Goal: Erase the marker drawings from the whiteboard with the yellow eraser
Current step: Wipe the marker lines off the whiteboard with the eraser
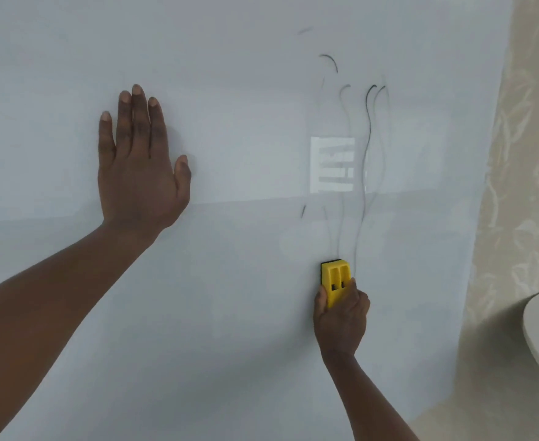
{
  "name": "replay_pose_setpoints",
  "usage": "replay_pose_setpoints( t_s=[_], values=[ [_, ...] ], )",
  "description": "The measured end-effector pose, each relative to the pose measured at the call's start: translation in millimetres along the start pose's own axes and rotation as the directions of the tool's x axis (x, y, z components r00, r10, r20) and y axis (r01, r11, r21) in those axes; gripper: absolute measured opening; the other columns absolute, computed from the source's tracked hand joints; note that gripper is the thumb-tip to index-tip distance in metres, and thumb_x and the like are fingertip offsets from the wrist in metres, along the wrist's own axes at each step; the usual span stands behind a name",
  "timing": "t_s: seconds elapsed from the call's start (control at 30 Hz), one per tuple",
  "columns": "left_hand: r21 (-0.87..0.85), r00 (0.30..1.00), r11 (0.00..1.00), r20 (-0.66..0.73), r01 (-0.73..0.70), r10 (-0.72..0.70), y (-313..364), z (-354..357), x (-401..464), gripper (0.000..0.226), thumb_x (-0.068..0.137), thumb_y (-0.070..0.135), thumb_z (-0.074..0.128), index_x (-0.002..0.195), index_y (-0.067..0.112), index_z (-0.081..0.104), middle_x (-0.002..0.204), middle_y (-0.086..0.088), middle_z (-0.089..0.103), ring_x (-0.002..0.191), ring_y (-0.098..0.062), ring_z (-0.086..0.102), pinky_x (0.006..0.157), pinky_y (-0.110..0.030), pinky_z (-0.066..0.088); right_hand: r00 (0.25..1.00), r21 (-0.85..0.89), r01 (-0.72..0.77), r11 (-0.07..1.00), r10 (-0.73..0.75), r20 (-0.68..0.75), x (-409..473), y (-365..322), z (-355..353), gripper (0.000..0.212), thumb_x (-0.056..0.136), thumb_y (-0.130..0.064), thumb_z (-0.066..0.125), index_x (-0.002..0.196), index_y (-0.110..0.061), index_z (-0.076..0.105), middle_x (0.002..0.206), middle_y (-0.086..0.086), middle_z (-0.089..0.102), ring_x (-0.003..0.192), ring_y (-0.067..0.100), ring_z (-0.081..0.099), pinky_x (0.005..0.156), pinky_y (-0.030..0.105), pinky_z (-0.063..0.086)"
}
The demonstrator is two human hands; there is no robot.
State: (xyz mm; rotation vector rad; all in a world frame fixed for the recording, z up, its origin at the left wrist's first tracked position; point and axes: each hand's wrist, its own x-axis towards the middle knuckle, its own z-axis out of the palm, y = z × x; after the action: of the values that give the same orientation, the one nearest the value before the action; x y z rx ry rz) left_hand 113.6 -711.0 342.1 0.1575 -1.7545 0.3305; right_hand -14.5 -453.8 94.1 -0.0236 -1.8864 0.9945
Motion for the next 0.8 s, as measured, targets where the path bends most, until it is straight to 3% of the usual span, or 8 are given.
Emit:
replay_pose_setpoints(
  t_s=[0.1,0.2,0.33,0.4,0.6,0.7,0.8],
  values=[
    [0.019,0.998,0.999,-0.039,0.047,-0.046,-14,2,5,0.073,0.099,0.038,0.029,0.157,0.002,0.003,0.166,-0.025,0.006,0.156,-0.035,0.002,0.127,-0.053,0.002,0.992,0.010,-0.121,0.993,0.121,-0.038,26,26,-2,0.069,0.092,-0.053,0.042,0.132,0.003,0.042,0.103,0.025,0.054,0.098,0.043,0.052,0.064,0.051,0.056],
    [0.022,0.998,0.999,-0.048,0.039,-0.038,-34,3,5,0.073,0.099,0.043,0.026,0.157,0.005,0.002,0.166,-0.025,0.006,0.156,-0.036,0.002,0.126,-0.057,0.004,0.987,0.032,-0.148,0.988,0.150,-0.054,42,36,-3,0.071,0.091,-0.055,0.039,0.134,0.002,0.042,0.107,0.024,0.053,0.102,0.042,0.051,0.067,0.051,0.055],
    [0.029,0.999,1.000,-0.035,0.009,-0.008,-47,4,1,0.073,0.099,0.046,0.024,0.158,0.009,0.001,0.167,-0.022,0.005,0.156,-0.034,0.001,0.126,-0.053,0.001,0.955,0.131,-0.256,0.958,0.272,-0.121,62,15,-3,0.067,0.089,-0.056,0.042,0.133,-0.005,0.043,0.111,0.020,0.053,0.105,0.040,0.050,0.070,0.051,0.053],
    [0.053,0.999,0.999,-0.046,0.011,-0.009,-46,4,0,0.073,0.100,0.046,0.023,0.159,0.008,0.002,0.168,-0.021,0.005,0.156,-0.033,0.001,0.126,-0.049,-0.001,0.953,0.168,-0.231,0.958,0.257,-0.159,72,-9,-2,0.063,0.089,-0.053,0.048,0.134,-0.009,0.042,0.112,0.017,0.053,0.106,0.037,0.050,0.071,0.050,0.054],
    [0.112,1.000,0.994,-0.026,0.019,-0.016,-44,-1,0,0.072,0.102,0.043,0.025,0.158,0.005,0.003,0.168,-0.018,0.006,0.157,-0.031,0.003,0.128,-0.051,0.006,0.966,0.210,0.106,0.972,-0.051,-0.254,60,-113,13,0.061,0.092,-0.057,0.053,0.136,-0.015,0.045,0.103,0.007,0.053,0.095,0.024,0.049,0.064,0.037,0.049],
    [0.098,1.000,0.995,-0.021,0.021,-0.019,-44,-2,-1,0.071,0.102,0.042,0.027,0.158,0.004,0.004,0.169,-0.017,0.006,0.157,-0.030,0.003,0.128,-0.050,0.007,0.920,0.211,0.339,0.917,-0.275,-0.281,23,-166,19,0.061,0.090,-0.053,0.061,0.131,-0.010,0.052,0.096,0.008,0.056,0.084,0.026,0.050,0.065,0.038,0.046],
    [0.079,1.000,0.997,-0.010,0.013,-0.012,-44,-4,0,0.070,0.103,0.041,0.028,0.158,0.004,0.006,0.168,-0.017,0.007,0.157,-0.030,0.003,0.128,-0.051,0.007,0.834,0.191,0.546,0.816,-0.508,-0.213,-26,-196,23,0.059,0.089,-0.053,0.061,0.129,-0.009,0.055,0.096,0.009,0.060,0.076,0.030,0.050,0.064,0.039,0.041]
  ],
)
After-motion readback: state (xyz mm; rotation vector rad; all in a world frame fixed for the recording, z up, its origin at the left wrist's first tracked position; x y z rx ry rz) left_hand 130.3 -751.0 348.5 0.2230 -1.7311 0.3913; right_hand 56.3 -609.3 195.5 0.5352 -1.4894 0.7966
